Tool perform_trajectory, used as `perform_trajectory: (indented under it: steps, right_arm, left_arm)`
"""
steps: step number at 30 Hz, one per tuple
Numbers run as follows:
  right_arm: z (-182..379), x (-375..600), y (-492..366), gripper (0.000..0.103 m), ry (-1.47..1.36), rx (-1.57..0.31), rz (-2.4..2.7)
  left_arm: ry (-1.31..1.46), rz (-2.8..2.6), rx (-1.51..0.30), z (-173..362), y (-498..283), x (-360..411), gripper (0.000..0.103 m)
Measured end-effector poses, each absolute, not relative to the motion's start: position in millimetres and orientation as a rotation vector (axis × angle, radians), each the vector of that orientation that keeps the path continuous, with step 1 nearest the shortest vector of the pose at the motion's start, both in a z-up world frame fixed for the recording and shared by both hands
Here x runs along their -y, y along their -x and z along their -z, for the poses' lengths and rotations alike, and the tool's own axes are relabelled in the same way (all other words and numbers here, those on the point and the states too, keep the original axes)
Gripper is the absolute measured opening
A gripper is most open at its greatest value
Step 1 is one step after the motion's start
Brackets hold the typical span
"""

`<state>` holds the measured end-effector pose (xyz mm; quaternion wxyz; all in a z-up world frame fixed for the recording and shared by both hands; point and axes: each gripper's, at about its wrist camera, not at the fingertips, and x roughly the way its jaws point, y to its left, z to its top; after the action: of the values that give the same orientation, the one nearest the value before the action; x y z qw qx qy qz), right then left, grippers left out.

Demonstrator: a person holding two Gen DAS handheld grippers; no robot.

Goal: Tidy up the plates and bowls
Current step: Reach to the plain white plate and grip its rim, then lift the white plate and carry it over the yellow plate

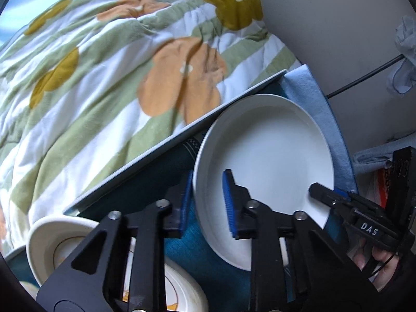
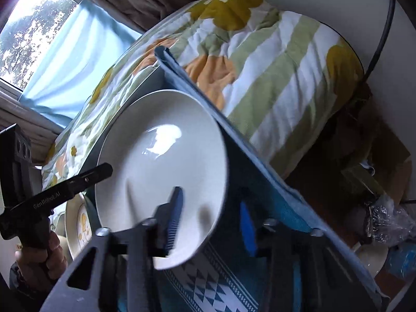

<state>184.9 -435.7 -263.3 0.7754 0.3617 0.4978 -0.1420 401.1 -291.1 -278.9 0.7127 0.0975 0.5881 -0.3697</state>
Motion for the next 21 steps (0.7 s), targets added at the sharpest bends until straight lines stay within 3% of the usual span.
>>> perform_trajectory:
  steps: [4,21]
  right_arm:
    - [268,439,-187,0.014,-0.785,-1.074,0.331]
    - [250,439,-181,0.013,-0.732,-1.042,0.252]
  left_arm:
    - [-0.212,0.81,-1.312,283,-405,289,0.009]
    - [-0.277,0.746,-1.208,246,-382,286,0.009]
